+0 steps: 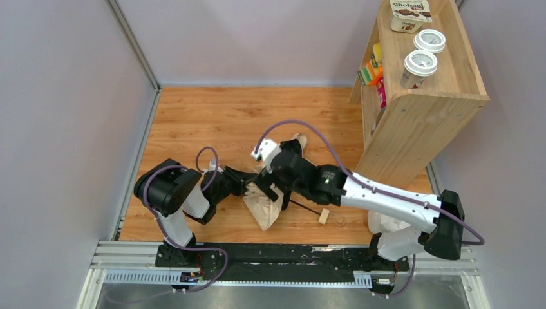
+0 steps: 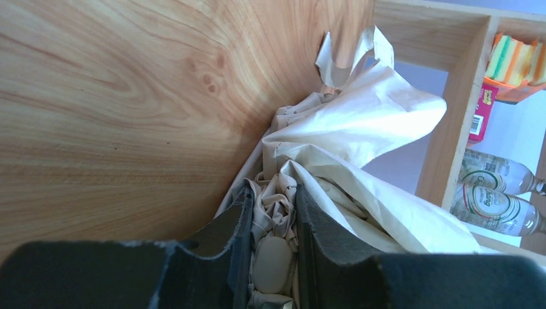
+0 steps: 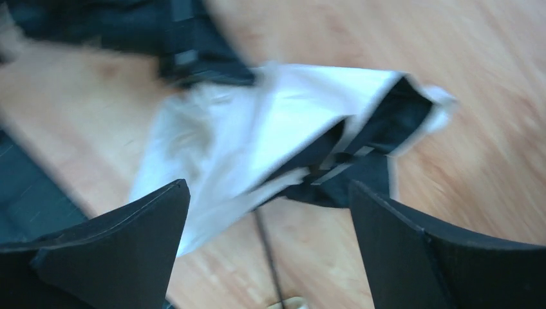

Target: Put away the umbrella

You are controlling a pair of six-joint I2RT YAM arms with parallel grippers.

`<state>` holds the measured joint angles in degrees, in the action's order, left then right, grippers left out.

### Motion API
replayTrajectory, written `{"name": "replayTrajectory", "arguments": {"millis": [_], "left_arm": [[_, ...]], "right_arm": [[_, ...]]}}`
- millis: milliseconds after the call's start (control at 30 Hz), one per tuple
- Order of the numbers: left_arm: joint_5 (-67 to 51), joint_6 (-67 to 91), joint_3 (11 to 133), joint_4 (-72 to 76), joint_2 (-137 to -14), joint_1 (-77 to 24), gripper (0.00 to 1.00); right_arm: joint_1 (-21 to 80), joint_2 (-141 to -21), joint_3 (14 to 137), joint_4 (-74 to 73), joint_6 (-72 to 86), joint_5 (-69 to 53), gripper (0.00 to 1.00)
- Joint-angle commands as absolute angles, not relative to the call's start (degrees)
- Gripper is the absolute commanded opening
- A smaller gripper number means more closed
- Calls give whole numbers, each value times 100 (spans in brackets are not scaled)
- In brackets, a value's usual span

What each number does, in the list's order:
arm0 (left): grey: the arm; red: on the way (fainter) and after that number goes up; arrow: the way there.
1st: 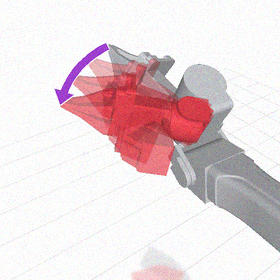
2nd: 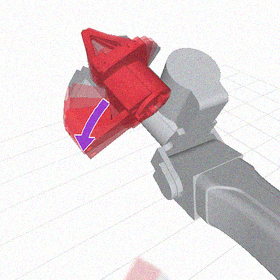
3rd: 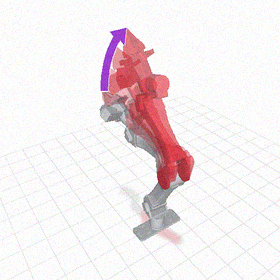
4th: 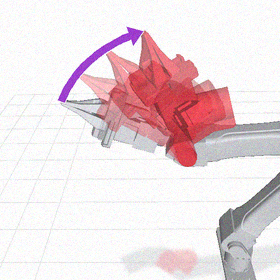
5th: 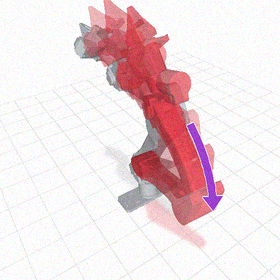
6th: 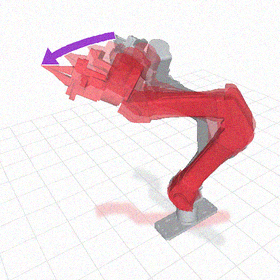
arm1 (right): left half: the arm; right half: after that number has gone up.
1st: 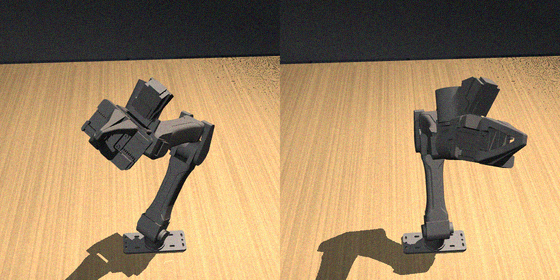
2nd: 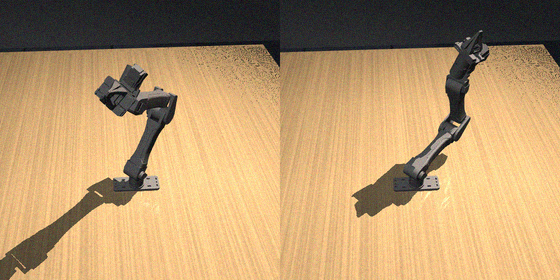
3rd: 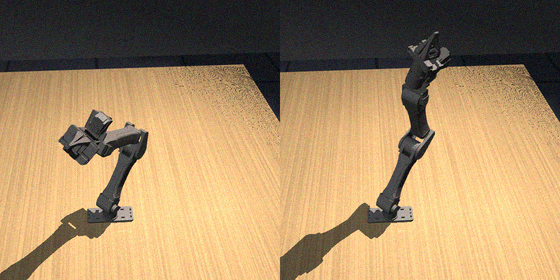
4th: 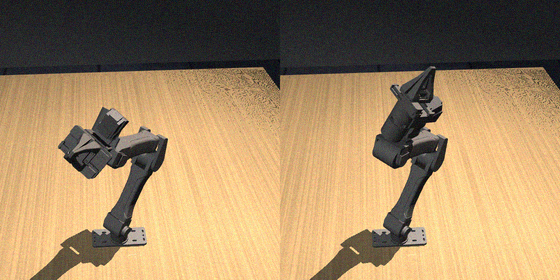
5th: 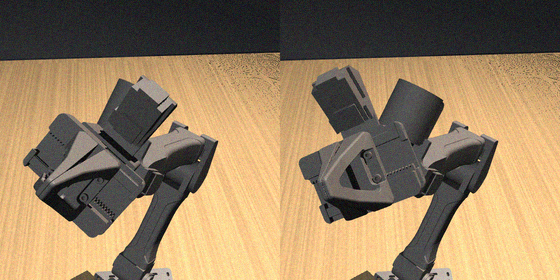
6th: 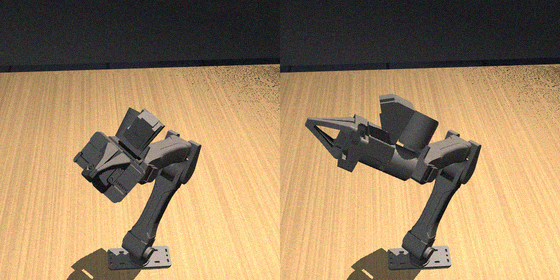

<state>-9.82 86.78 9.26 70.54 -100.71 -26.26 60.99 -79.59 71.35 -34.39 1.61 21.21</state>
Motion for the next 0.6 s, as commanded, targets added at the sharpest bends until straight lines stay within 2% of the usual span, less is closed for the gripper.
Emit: {"name": "replayTrajectory", "arguments": {"millis": [0, 133, 300, 333, 400, 433, 467, 500, 533, 567], "left_arm": [[-870, 8516, 809, 7479, -10283, -2654, 0], [-861, 8526, 765, 7506, -10301, -2654, 0], [-835, 8499, 747, 7506, -10292, -2654, 0], [-835, 8508, 747, 7506, -10292, -2654, 0], [-835, 8499, 738, 7515, -10283, -2654, 0], [-826, 8499, 730, 7497, -10275, -2646, 0], [-826, 8490, 729, 7497, -10248, -2654, 0], [-835, 8482, 712, 7480, -10248, -2654, 0], [-835, 8481, 703, 7462, -10231, -2654, 0], [-835, 8455, 721, 7445, -10222, -2646, 0]], "right_arm": [[7073, -7892, 6549, -2989, -466, 1513, 100], [7690, -8138, 6284, -2848, -89, 2177, 100], [7664, -8419, 6055, -2672, 578, 3065, 100], [7621, -8524, 6117, -2733, 641, 3198, 95], [7533, -8727, 6222, -2803, 651, 3323, 74], [7471, -8771, 6284, -2839, 633, 3227, 57], [7419, -8798, 6328, -2865, 624, 3165, 31], [7348, -8789, 6398, -2917, 607, 3025, 17], [7322, -8763, 6442, -2918, 554, 2963, 5], [7278, -8702, 6460, -2901, 510, 2988, 0]]}}
